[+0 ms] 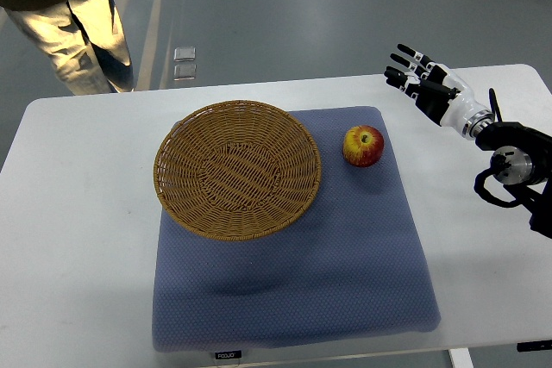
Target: Place red apple in basket with right hand
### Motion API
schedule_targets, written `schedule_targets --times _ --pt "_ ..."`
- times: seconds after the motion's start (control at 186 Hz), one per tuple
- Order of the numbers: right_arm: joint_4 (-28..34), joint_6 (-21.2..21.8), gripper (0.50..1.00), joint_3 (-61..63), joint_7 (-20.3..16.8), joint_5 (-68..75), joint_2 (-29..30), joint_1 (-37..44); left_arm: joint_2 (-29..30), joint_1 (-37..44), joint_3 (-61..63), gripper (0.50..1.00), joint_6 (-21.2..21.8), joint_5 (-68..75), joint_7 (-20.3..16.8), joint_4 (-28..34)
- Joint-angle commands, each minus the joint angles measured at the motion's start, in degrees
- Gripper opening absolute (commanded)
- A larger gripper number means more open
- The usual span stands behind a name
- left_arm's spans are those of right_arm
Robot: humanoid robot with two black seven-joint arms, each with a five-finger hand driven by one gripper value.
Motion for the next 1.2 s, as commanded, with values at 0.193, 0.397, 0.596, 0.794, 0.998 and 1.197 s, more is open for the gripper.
schedule_targets --times 0.193,0.397,0.596,0.794,0.998,1.197 --pt "0.0 0.0 0.924 -0.2 0.0 0.0 -0.1 0.1 0.0 0.0 -0.4 1.0 0.0 -0.1 -0.6 0.1" --pt "0.0 -0.3 0.924 -0.7 0.0 -0.1 -0.2 0.2 0.0 -0.1 -0.1 1.0 0.0 -0.1 -0.6 0.1" --pt "0.0 0.0 0.926 -0.5 0.1 -3.3 -0.4 0.4 0.0 0.0 -0.2 1.0 0.0 -0.1 -0.6 0.2" --pt "0.0 0.1 0.926 -0.4 0.1 -6.4 -1.0 0.5 0.0 0.0 -0.1 1.0 0.0 -0.1 -0.5 0.0" --pt "0.2 0.3 0.926 -0.4 0.1 -9.5 -1.1 0.7 0.0 0.0 -0.1 1.0 0.0 -0.1 -0.5 0.1" --pt "0.3 3.6 0.924 -0.4 0.1 -14.4 -1.9 1.1 0.0 0.0 -0.1 1.0 0.0 -0.1 -0.5 0.0"
